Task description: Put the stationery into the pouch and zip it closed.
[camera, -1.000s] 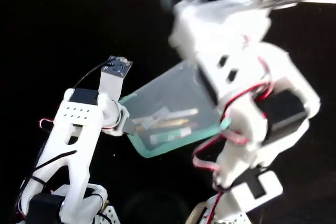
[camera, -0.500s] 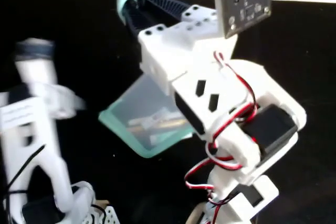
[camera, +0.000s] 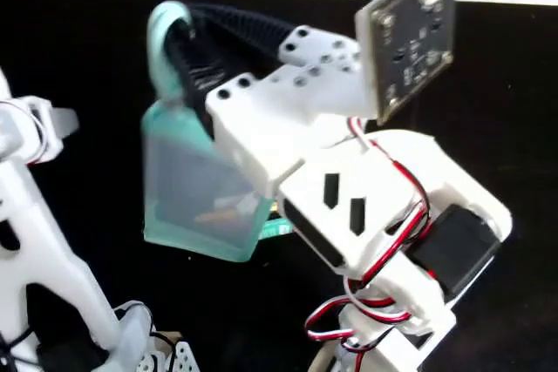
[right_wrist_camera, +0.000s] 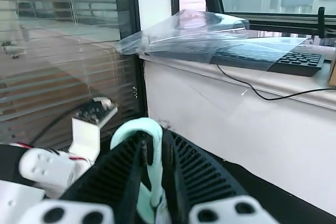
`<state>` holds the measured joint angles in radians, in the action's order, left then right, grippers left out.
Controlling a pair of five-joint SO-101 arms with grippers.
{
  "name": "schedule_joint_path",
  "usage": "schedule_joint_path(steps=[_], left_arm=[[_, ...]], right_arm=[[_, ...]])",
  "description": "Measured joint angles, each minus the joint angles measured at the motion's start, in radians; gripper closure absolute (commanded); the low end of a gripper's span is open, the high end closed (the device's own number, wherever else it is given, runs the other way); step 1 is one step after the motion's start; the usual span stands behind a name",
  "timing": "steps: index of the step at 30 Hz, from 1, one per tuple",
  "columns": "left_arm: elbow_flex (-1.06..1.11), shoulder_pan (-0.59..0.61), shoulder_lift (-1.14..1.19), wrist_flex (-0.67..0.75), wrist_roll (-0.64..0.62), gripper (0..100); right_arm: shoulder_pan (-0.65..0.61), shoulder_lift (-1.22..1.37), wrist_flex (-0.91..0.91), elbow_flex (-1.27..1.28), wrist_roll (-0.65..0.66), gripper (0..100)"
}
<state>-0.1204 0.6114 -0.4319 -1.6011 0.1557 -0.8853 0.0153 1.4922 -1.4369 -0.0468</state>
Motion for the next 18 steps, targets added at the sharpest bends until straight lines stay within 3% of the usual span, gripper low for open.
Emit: schedule_joint_path(steps=[7, 18], left_arm=[[-0.153, 0.0, 0.0, -0.092, 0.0, 71], [-0.218, 0.0, 0.0, -0.152, 0.11, 71]], right_arm=[[-0.005, 0.032, 0.0, 0.0, 0.0, 98.4], [-0.006, 0.032, 0.0, 0.0, 0.0, 98.4]])
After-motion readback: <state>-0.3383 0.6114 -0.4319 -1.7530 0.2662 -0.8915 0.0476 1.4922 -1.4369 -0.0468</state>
